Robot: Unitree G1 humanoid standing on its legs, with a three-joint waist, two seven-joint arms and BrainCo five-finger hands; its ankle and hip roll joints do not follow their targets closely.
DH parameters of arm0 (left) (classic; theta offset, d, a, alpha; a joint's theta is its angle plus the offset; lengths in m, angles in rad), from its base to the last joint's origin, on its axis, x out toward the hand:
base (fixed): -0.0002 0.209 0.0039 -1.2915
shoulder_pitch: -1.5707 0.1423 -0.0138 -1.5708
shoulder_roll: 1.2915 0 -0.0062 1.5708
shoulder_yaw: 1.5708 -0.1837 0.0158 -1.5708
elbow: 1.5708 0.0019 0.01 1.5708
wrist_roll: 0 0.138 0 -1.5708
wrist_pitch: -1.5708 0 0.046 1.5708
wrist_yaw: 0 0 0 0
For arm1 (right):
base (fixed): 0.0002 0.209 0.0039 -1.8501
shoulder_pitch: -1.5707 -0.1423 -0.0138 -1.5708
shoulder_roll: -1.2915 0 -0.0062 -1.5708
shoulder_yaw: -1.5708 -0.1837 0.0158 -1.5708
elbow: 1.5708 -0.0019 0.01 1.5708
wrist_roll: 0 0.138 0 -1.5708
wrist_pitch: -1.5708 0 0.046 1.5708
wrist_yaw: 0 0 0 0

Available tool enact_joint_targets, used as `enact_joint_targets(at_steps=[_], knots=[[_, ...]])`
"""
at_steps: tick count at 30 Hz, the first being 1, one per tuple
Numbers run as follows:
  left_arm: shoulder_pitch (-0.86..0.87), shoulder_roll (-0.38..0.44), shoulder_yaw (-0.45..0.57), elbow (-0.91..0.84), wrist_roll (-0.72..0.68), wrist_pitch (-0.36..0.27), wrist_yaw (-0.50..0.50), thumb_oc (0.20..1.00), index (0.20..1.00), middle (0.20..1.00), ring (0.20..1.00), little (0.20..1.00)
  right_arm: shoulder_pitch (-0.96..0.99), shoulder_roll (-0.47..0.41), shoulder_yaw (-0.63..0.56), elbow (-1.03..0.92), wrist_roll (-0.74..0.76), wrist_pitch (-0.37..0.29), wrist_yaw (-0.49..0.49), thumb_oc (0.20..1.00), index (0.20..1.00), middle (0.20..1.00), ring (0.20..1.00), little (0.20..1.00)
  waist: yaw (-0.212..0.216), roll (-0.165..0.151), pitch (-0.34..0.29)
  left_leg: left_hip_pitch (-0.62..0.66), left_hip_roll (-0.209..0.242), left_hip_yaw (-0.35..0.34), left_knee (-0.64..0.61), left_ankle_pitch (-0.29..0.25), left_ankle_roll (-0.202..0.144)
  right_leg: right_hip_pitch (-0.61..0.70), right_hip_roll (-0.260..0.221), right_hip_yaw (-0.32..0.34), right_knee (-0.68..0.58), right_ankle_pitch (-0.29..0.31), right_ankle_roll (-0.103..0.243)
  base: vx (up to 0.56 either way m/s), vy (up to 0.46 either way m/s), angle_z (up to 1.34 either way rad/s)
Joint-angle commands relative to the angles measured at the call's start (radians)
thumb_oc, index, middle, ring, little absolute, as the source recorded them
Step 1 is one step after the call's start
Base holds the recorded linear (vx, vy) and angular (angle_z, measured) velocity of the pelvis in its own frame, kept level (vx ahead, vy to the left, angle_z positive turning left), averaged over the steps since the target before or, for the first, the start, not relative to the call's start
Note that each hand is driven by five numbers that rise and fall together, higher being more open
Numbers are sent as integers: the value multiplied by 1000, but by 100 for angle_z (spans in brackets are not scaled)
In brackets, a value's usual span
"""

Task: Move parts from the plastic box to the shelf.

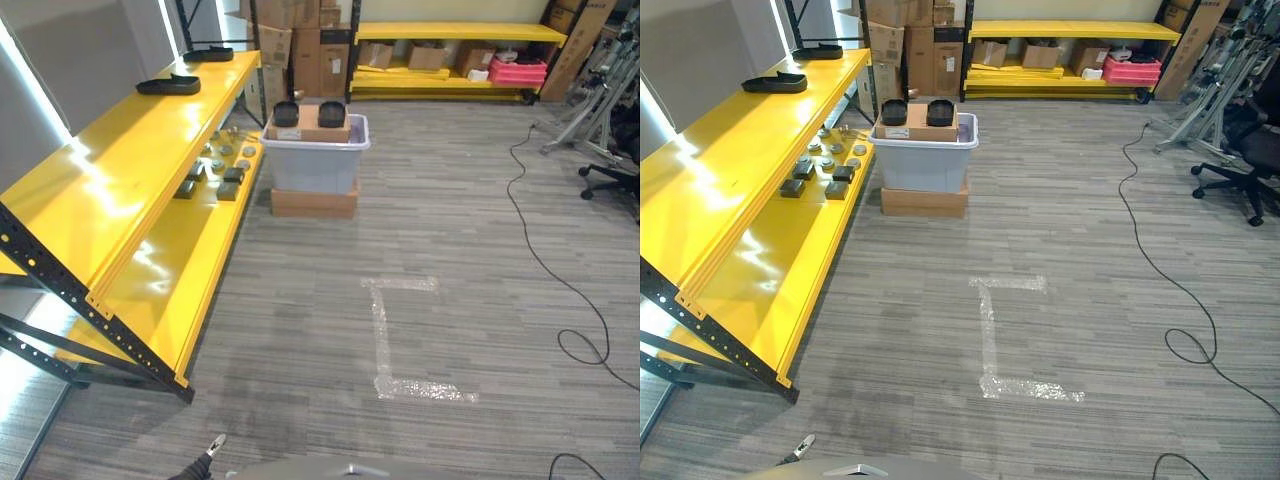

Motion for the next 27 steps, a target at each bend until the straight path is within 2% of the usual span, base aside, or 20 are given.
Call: enact_joint_targets(at_steps=[1, 3, 6, 9, 12, 14, 17, 21, 25, 27], knots=[[-57, -24, 2, 30, -16, -32, -27, 1000, 1000, 1000, 1000, 1000, -26, -12, 25, 59, 64, -69, -5, 1000, 1000, 1000, 1000, 1000, 32, -25, -1, 4, 19, 71, 43, -96, -13, -36, -77, 23, 1, 26, 103, 0, 0, 0], [-63, -22, -2, 16, -18, -71, -36, 1000, 1000, 1000, 1000, 1000, -37, -20, 13, 40, 95, -130, -4, 1000, 1000, 1000, 1000, 1000, 30, -24, -2, 8, 19, 71, 40, -95, -14, -36, -77, 25, 2, 26, 104, 0, 0, 0], [-73, -17, -9, -8, -24, -108, -54, 1000, 1000, 1000, 1000, 1000, -48, -27, 5, 8, 109, -178, -12, 1000, 1000, 1000, 1000, 1000, 30, -23, -5, 11, 20, 70, 36, -93, -15, -35, -76, 27, 0, 27, 106, 0, 0, 0], [-90, 5, -13, -114, -81, -101, -56, 1000, 1000, 1000, 1000, 1000, -72, -50, 7, -69, 142, -227, -19, 1000, 1000, 1000, 1000, 1000, 35, -21, -3, 13, 20, 61, 36, -92, -14, -34, -78, 35, 1, 28, 107, 0, 0, 0], [-100, 29, -8, -218, -101, -74, -41, 1000, 1000, 1000, 1000, 1000, -80, -61, 27, -186, 188, -224, -49, 1000, 1000, 1000, 1000, 1000, 37, -27, 3, 9, 19, 57, 42, -91, -11, -39, -78, 43, 5, 31, 107, 0, 0, 0], [-104, 45, 2, -303, -106, -52, -18, 1000, 1000, 1000, 1000, 1000, -80, -64, 57, -301, 218, -196, -90, 1000, 1000, 1000, 1000, 1000, 35, -32, 9, 3, 18, 57, 48, -90, -8, -46, -77, 52, 10, 33, 106, -16, -3, -1], [-106, 49, 26, -378, -112, -24, 24, 1000, 1000, 1000, 1000, 1000, -67, -65, 97, -495, 245, -80, -163, 1000, 1000, 1000, 1000, 1000, 26, -39, 18, -7, 18, 65, 57, -89, -5, -61, -75, 62, 22, 31, 104, -10, 5, 0], [-97, 41, 47, -410, -103, 3, 62, 1000, 1000, 1000, 1000, 1000, -51, -63, 131, -627, 255, -2, -227, 1000, 1000, 1000, 1000, 1000, 19, -43, 29, -20, 11, 73, 74, -92, 2, -80, -77, 72, 43, 27, 104, -13, 47, -8], [-86, 34, 59, -399, -83, 12, 94, 1000, 1000, 1000, 1000, 1000, -40, -55, 144, -665, 260, 14, -249, 1000, 1000, 1000, 1000, 1000, 13, -44, 41, -34, 2, 74, 92, -100, 15, -101, -81, 83, 74, 19, 105, -13, 73, -11], [-79, 30, 71, -362, -48, 2, 107, 1000, 1000, 1000, 1000, 1000, -34, -50, 143, -679, 252, 19, -259, 1000, 1000, 1000, 1000, 1000, 6, -44, 56, -49, -10, 67, 114, -109, 34, -129, -84, 98, 127, 6, 105, -14, 118, -12]])
